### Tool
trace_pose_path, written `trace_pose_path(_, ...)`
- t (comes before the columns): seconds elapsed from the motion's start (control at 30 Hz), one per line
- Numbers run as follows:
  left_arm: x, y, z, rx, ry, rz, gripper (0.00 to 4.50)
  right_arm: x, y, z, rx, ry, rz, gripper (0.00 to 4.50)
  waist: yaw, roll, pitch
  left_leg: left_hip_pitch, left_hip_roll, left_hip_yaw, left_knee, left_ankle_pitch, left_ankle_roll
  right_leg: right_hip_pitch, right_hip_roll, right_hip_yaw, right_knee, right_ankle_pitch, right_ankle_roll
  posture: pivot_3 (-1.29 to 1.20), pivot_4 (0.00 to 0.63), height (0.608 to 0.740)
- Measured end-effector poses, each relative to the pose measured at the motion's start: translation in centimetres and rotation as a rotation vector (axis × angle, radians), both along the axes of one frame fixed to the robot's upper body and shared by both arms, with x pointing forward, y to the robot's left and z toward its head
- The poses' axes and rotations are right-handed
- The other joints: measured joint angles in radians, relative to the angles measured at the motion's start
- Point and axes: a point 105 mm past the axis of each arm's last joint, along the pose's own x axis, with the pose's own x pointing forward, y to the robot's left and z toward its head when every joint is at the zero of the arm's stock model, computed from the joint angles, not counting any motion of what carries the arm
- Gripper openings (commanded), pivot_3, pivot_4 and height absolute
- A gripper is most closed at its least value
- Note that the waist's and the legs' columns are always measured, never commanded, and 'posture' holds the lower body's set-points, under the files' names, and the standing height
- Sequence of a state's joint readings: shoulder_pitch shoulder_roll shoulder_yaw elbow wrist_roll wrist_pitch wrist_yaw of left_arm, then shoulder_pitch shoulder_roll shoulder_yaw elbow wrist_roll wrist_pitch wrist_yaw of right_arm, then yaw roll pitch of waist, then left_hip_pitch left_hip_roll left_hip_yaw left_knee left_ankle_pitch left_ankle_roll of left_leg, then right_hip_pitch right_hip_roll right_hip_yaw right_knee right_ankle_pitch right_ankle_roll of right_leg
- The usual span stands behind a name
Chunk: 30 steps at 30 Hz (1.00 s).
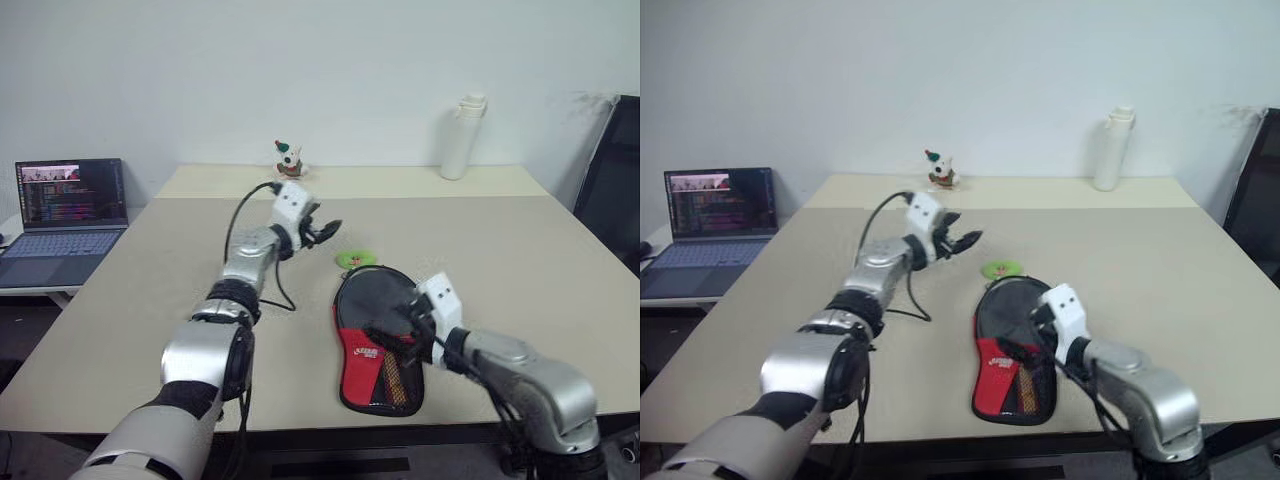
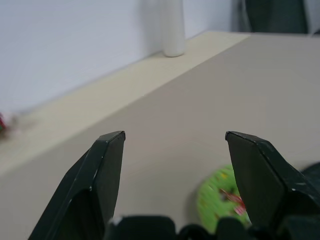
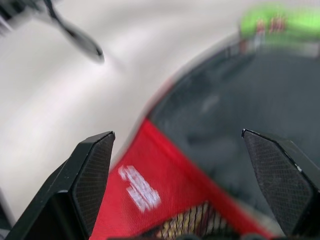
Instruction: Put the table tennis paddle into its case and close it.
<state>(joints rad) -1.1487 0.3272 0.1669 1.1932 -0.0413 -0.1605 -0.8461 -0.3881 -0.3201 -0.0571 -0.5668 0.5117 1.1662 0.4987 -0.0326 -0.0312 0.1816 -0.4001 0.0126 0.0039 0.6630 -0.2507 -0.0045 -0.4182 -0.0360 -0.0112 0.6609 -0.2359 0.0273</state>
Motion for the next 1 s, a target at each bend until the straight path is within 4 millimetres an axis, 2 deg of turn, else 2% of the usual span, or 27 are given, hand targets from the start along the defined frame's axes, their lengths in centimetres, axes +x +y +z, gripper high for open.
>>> trace_pose_path(0.07, -1.3, 2.0, -1.5, -0.040, 0.070, -0.053, 3.48, 0.8, -1.2, 1.7, 0.014, -0.042, -0.013, 4.50, 0.000, 0.000, 0.000, 0.000, 0.000, 0.000, 0.000, 0.000, 0.000, -0.001, 0.000, 0.000, 0.000, 0.000, -0.001, 0.00, 0.150, 0.740)
trace_pose_path(0.13, -2.5, 3.6, -2.6, -0.056, 0.116, -0.078, 3.48, 2.0, -2.8, 1.9, -0.007, -0.053, -0.070, 4.50, 0.002, 0.000, 0.000, -0.001, 0.000, 0.000, 0.000, 0.000, 0.000, -0.001, -0.001, 0.001, 0.000, 0.002, -0.003, 0.00, 0.150, 0.740)
trace_pose_path(0.23, -4.3, 5.2, -3.3, -0.080, 0.158, -0.096, 3.48, 4.8, -5.5, 0.2, -0.042, -0.020, -0.201, 4.50, 0.003, 0.000, 0.000, -0.001, 0.000, 0.001, 0.000, 0.000, 0.000, -0.001, -0.001, 0.001, 0.000, 0.002, -0.003, 0.00, 0.150, 0.740)
trace_pose_path(0.33, -6.1, 5.2, -3.5, -0.102, 0.172, -0.116, 3.48, 7.5, -7.0, -1.7, -0.065, 0.002, -0.303, 4.50, 0.006, 0.000, 0.000, -0.001, 0.000, 0.001, 0.000, 0.000, 0.000, -0.001, -0.002, 0.002, 0.001, 0.002, -0.003, 0.00, 0.150, 0.740)
trace_pose_path(0.47, -7.5, 4.4, -3.7, -0.118, 0.199, -0.130, 3.48, 9.7, -6.2, -4.1, -0.040, 0.028, -0.330, 4.50, 0.005, 0.000, 0.000, -0.001, 0.000, 0.001, 0.000, 0.000, 0.000, -0.001, -0.001, 0.002, 0.001, 0.002, -0.003, 0.00, 0.150, 0.740)
trace_pose_path(0.63, -8.0, 4.0, -2.9, -0.130, 0.193, -0.126, 3.48, 10.5, -5.3, -6.4, -0.003, 0.081, -0.312, 4.50, 0.005, 0.000, 0.000, -0.001, 0.000, 0.001, 0.000, 0.000, 0.000, -0.001, -0.002, 0.002, 0.001, 0.002, -0.004, 0.00, 0.150, 0.740)
trace_pose_path(0.87, -8.5, 3.5, -3.0, -0.128, 0.211, -0.137, 3.48, 10.0, -4.4, -6.4, 0.040, 0.107, -0.228, 4.50, 0.005, 0.000, 0.000, 0.000, 0.000, 0.001, 0.000, 0.000, 0.000, -0.001, -0.001, 0.002, 0.002, 0.002, -0.004, 0.00, 0.150, 0.740)
trace_pose_path(1.0, -8.7, 3.2, -3.0, -0.120, 0.211, -0.149, 3.48, 9.1, -2.9, -6.4, 0.065, 0.119, -0.150, 4.50, -0.001, 0.000, 0.000, 0.000, 0.001, 0.001, 0.000, 0.000, 0.000, -0.001, -0.001, 0.002, 0.002, 0.002, -0.004, 0.00, 0.150, 0.740)
